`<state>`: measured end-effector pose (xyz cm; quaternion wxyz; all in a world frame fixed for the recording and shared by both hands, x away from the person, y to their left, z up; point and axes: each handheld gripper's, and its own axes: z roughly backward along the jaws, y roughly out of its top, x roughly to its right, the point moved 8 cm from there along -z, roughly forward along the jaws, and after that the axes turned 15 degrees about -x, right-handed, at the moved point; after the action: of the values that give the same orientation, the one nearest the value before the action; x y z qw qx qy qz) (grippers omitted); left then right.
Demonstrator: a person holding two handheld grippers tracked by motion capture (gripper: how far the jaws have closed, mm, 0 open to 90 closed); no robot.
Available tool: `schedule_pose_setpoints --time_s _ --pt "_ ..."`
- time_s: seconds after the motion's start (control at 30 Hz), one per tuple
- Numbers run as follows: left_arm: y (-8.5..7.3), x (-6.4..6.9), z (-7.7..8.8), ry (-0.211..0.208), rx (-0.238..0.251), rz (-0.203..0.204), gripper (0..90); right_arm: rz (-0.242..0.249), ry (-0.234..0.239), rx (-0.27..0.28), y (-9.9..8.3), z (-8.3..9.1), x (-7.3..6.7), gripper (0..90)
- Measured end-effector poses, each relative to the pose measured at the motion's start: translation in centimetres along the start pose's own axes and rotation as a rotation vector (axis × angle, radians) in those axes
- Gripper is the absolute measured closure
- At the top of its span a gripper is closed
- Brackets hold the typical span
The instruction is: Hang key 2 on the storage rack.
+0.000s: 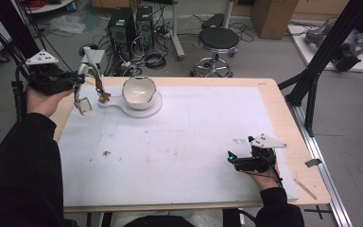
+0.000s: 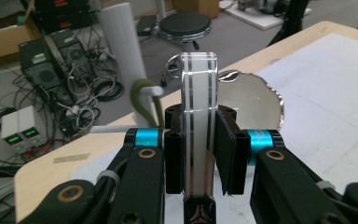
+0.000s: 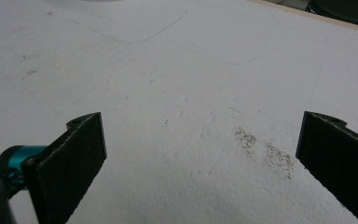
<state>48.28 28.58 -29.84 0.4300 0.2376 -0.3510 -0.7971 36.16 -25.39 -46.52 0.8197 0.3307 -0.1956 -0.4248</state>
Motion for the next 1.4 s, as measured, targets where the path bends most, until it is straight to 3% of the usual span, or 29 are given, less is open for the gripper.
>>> schedule_pose_setpoints --time_s 0.23,0.5,0.73,0.83,0.97,1.13,1.2,1.4 --pt "0.5 -1.8 -0.2 0.056 0.007 0.025 74.6 0.008 0.001 -0.003 0.0 -0.1 0.0 0.7" --pt "1.1 -4.3 -0.4 0.112 0.045 0.105 74.6 0.01 -0.002 -0.007 -0.2 -0.1 0.0 0.7" --pt "1.5 -5.4 -1.7 0.113 0.033 0.106 74.6 -0.001 -0.005 -0.008 -0.3 0.0 0.1 0.7" --pt "1.8 -5.8 -2.2 0.128 0.06 0.113 74.6 -0.002 -0.007 -0.007 -0.4 0.1 0.2 0.7" --pt "1.7 -6.7 -2.8 0.134 0.088 0.163 74.6 0.001 -0.006 -0.009 -0.4 0.1 0.2 0.7" --pt "1.7 -8.0 -3.3 0.183 0.126 0.188 74.6 -0.001 -0.01 -0.011 -0.6 0.1 0.3 0.7" --pt "1.8 -8.2 -3.5 0.184 0.147 0.209 74.6 -0.003 -0.007 -0.013 -0.7 0.0 0.3 0.7" --pt "2.3 -8.4 -4.6 0.217 0.164 0.224 74.6 -0.002 -0.005 -0.013 -0.7 0.0 0.3 0.7"
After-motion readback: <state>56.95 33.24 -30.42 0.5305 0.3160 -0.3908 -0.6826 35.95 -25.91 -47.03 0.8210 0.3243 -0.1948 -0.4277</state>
